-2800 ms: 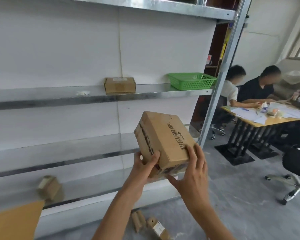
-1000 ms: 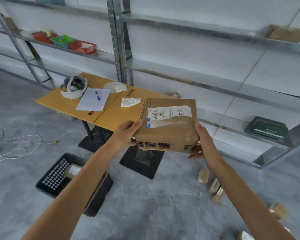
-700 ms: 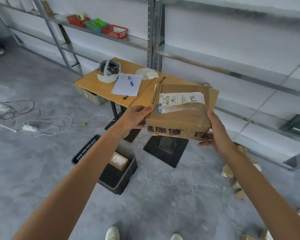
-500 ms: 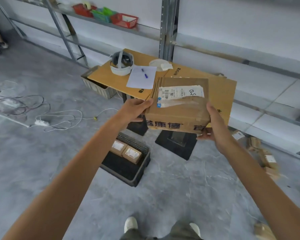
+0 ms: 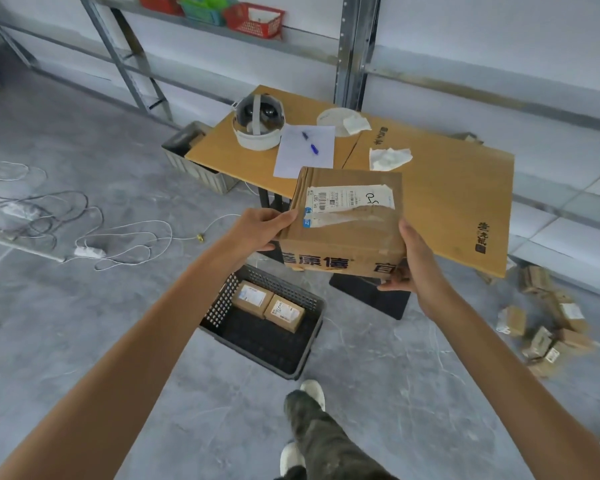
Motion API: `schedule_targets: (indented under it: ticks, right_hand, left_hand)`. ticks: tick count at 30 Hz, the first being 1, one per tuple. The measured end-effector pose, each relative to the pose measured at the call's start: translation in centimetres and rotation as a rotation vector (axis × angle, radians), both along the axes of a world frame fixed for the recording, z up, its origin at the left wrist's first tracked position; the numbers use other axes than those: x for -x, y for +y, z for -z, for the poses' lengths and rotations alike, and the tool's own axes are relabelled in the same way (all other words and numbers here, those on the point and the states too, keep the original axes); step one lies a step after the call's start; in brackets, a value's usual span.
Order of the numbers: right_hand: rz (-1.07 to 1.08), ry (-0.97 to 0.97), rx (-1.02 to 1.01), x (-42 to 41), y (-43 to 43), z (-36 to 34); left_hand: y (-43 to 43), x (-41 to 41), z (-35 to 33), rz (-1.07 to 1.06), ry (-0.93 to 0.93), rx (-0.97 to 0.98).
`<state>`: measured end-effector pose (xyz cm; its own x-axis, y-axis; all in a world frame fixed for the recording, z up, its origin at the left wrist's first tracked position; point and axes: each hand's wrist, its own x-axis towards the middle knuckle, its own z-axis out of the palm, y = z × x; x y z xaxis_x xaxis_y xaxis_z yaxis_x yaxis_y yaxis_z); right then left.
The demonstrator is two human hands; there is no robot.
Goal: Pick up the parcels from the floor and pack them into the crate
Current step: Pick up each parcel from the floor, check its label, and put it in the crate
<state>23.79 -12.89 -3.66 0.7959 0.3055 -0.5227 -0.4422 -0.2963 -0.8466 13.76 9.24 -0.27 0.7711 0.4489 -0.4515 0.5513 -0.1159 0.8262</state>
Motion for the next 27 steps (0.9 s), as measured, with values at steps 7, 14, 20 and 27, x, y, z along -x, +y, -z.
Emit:
schedule_targets:
  ticks: [7,14,20,27]
  right_hand:
    - [-0.010,-0.040,0.103,-3.9,3.9,1.2]
    - [0.018,-0.017,0.174,-4.2,10.6,2.5]
    - [0.118,0.055,0.145,-2.1,19.4,5.1]
    - [0.215,0.135,0.161,3.0,29.8,7.7]
  left_hand:
    - [4.3,-4.5,1.0,0.041,0.009,0.031]
    - [11.3,-5.9,2.9,0.147,0.042,0.047]
    - [20.5,-7.1,5.3,0.262,0.084,0.019]
    - [30.4,-6.2,9.5,0.403,0.145,-0.057]
